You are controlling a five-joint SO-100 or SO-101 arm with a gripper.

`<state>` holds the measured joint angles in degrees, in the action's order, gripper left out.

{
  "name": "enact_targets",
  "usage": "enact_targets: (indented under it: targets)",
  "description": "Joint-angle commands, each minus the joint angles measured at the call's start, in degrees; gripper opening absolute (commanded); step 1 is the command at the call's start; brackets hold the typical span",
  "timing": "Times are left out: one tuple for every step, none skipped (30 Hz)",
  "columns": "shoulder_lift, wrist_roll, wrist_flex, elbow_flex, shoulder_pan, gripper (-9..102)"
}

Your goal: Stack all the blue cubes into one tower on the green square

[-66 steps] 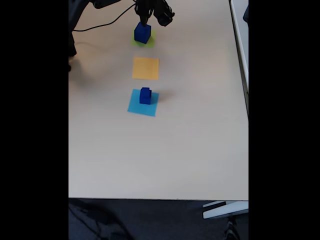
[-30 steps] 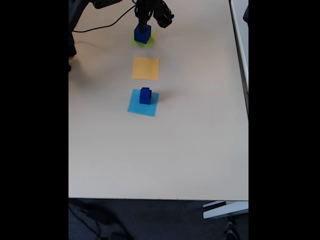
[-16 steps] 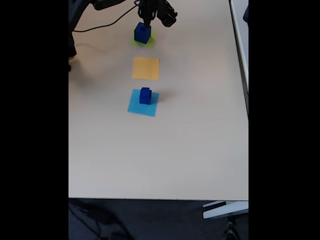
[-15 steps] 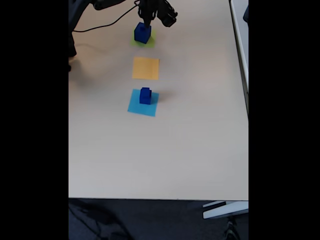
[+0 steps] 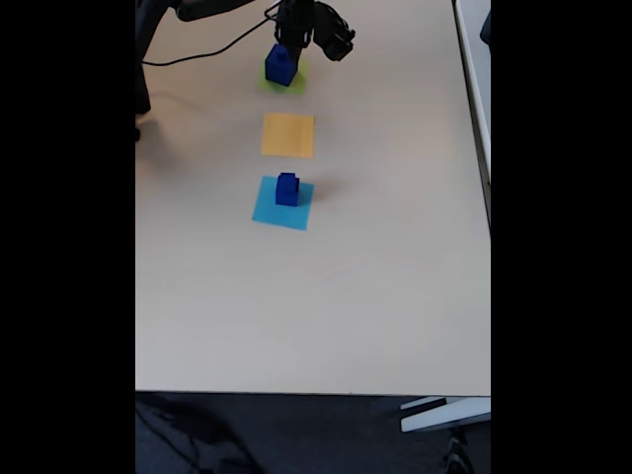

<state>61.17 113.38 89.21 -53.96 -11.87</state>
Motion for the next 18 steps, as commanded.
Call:
enact_targets:
  targets:
    - [7.5, -1.3, -5.2, -6.1, 1.2, 0]
    - [8.0, -1.4, -6.1, -7.6, 1.3, 0]
    - [8.4, -1.5, -6.9, -8.7, 1.4, 0]
    - [8.7, -1.6, -7.1, -9.4, 1.5, 0]
    - [8.8, -1.6, -7.1, -9.8, 1.5, 0]
    - [8.9, -1.6, -7.2, -10.1, 1.5, 0]
    - [9.1, -1.5, -7.3, -10.5, 1.5, 0]
    - [9.3, -1.5, -7.5, -11.0, 1.5, 0]
    - [9.4, -1.5, -7.6, -11.3, 1.5, 0]
    - [9.5, -1.5, -7.7, -11.6, 1.6, 0]
    - [9.7, -1.5, -7.8, -12.1, 1.6, 0]
    - [9.9, -1.5, -8.3, -12.8, 1.6, 0]
    - [10.1, -1.5, -8.7, -13.5, 1.6, 0]
    - [10.3, -1.4, -9.1, -14.3, 1.6, 0]
    - [10.6, -1.4, -9.8, -15.2, 1.6, 0]
    - [10.8, -1.4, -10.2, -15.8, 1.6, 0]
    - [11.1, -1.4, -10.7, -16.6, 1.6, 0]
    - [11.2, -1.4, -11.1, -17.1, 1.6, 0]
